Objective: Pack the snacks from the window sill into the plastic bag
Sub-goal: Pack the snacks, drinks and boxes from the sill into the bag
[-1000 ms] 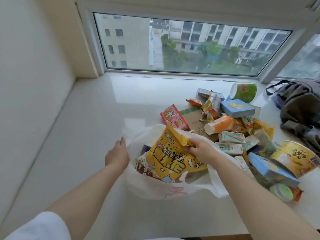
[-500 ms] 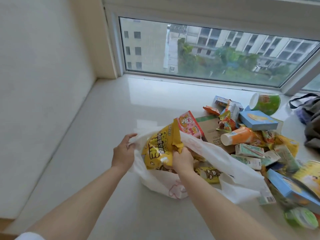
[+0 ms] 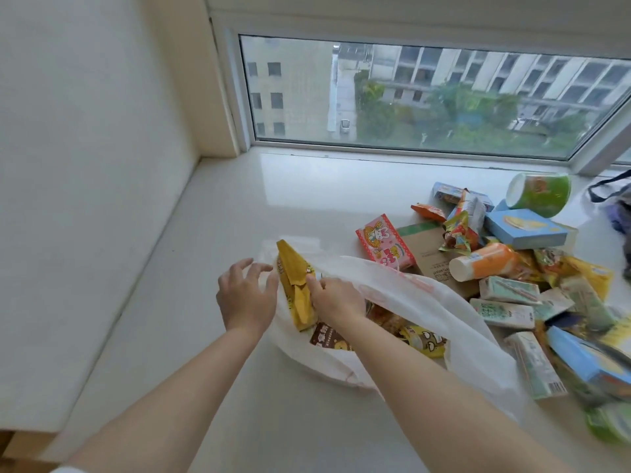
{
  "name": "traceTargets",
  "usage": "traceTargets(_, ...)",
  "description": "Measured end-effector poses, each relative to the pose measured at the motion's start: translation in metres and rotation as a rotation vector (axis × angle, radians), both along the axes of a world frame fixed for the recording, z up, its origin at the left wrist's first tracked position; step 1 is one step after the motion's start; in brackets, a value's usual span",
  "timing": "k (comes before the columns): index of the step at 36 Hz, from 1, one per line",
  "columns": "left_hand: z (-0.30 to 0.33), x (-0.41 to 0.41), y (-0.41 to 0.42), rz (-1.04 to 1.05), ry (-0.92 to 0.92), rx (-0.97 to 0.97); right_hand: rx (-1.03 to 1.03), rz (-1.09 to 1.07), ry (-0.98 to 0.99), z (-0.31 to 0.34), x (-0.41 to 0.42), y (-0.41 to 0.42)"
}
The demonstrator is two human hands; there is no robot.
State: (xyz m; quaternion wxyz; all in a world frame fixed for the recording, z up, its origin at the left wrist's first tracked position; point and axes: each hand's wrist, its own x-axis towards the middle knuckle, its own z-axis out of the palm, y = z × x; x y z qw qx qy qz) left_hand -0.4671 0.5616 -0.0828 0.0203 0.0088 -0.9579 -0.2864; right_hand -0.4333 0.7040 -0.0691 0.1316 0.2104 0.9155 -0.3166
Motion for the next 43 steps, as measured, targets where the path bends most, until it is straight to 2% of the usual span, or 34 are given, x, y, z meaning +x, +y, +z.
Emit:
traceTargets(4,0.018,-0.003,0.034,-0.131,0.215,0.023,-0.008,-0.106,0.142,0.001,0.008,0.037)
traceTargets(6,0.025,-0.005,0.057,-0.218,0.25,0.007,0.024,-0.153,0.164,-0.001,0.012,0.06)
traceTargets(12,0.033,-0.017,0.132,-0.422,0.142,-0.147,0.046,-0.257,0.087,-0.013,0.03,0.138)
traceTargets(20,0.012,-0.026,0.229,-0.508,-0.004,-0.217,0.1,-0.392,-0.046,-0.029,0.045,0.242)
traceTargets(24,-0.005,-0.035,0.267,-0.478,-0.099,-0.202,0.074,-0.485,-0.043,-0.036,0.044,0.284)
traceTargets(29,-0.03,-0.044,0.298,-0.321,-0.247,-0.003,-0.005,-0.609,-0.002,-0.042,0.035,0.317)
traceTargets(32,-0.045,-0.052,0.316,-0.228,-0.347,0.0,-0.038,-0.741,0.019,-0.048,0.023,0.334)
traceTargets(34,-0.055,-0.058,0.325,-0.177,-0.399,-0.017,-0.022,-0.746,-0.009,-0.052,0.015,0.344)
traceTargets(39,-0.078,-0.069,0.35,-0.277,-0.299,-0.17,-0.036,-0.795,-0.117,-0.055,-0.007,0.364)
traceTargets(43,-0.091,-0.083,0.363,-0.073,-0.439,-0.145,-0.186,-0.953,-0.197,-0.061,-0.027,0.376)
